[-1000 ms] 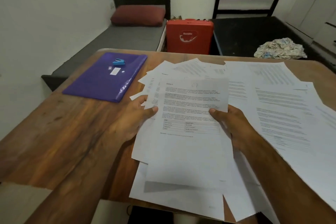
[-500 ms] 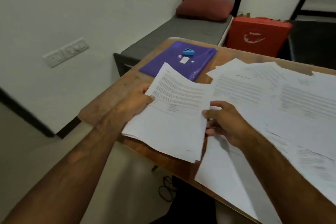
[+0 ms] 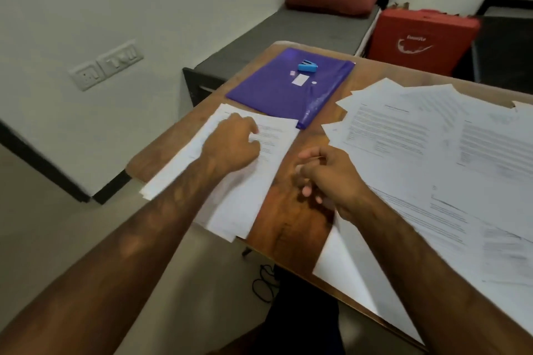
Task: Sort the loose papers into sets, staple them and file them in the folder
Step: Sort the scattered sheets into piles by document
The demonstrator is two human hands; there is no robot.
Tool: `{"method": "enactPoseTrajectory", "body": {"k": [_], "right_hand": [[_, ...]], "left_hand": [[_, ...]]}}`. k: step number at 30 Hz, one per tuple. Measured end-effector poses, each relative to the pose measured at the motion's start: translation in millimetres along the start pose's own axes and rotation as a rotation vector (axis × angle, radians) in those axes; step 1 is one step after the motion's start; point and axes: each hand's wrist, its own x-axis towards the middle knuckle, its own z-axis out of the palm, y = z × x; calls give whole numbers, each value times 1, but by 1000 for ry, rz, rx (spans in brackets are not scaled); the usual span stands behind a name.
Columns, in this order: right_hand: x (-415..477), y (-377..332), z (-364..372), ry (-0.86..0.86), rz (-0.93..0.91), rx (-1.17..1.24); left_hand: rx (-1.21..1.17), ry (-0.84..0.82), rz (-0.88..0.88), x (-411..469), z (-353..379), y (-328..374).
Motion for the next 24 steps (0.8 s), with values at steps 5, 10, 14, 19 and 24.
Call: {"method": "enactPoseTrajectory", "body": {"k": [5,10,14,19,24], "right_hand": [[-32,29,-72,143,-31,33],[-73,72,-166,327,16,87],[-101,109,-231,536,47,25],[-113,146,-287,762,64,-161],[-91,158,-315,796,76,-326]], "left_hand": [[-204,-154,188,-22,51,134],[-309,-296,403,-35,96,236],[-336,-317,533,-49,136,302],[-115,-165,602,-45,176,360],[187,-113,477,-15,193,358]]}}
